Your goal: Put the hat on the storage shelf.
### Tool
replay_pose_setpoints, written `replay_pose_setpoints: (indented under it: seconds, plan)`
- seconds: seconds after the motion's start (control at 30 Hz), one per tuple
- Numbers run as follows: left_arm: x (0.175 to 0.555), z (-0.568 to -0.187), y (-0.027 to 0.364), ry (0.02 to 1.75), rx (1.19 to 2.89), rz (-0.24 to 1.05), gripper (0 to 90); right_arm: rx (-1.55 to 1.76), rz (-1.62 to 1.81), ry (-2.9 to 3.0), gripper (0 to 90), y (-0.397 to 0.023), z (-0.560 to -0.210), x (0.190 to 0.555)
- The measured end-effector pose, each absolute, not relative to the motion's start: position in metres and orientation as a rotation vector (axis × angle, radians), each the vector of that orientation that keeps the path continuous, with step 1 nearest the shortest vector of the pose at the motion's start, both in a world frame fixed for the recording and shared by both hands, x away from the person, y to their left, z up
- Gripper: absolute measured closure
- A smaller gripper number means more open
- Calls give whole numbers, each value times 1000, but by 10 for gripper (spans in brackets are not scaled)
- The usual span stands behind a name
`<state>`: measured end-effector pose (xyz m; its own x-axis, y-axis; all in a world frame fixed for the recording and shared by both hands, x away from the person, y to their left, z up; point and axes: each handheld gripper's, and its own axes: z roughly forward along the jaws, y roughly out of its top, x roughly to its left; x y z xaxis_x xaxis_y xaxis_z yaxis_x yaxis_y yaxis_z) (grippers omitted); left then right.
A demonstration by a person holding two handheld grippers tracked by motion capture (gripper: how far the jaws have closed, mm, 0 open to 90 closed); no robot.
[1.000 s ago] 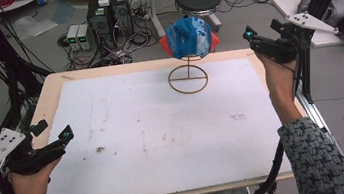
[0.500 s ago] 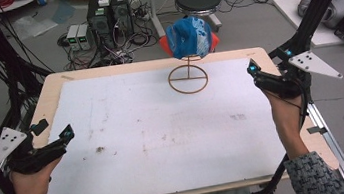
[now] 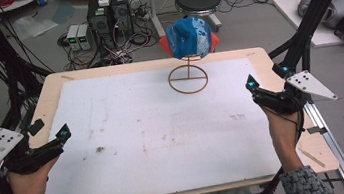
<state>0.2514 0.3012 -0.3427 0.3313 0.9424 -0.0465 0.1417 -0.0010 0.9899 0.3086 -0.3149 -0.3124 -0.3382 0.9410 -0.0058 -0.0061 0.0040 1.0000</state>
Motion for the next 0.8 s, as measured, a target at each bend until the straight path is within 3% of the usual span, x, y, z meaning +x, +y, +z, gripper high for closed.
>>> replay_pose_setpoints:
  seconds: [0.6, 0.8]
  plan:
    - [253, -347, 302, 1077, 1444, 874, 177, 1035, 1449, 1541, 117, -314, -377, 297]
    - [255, -350, 303, 1085, 1446, 872, 177, 1036, 1452, 1548, 117, -315, -382, 295]
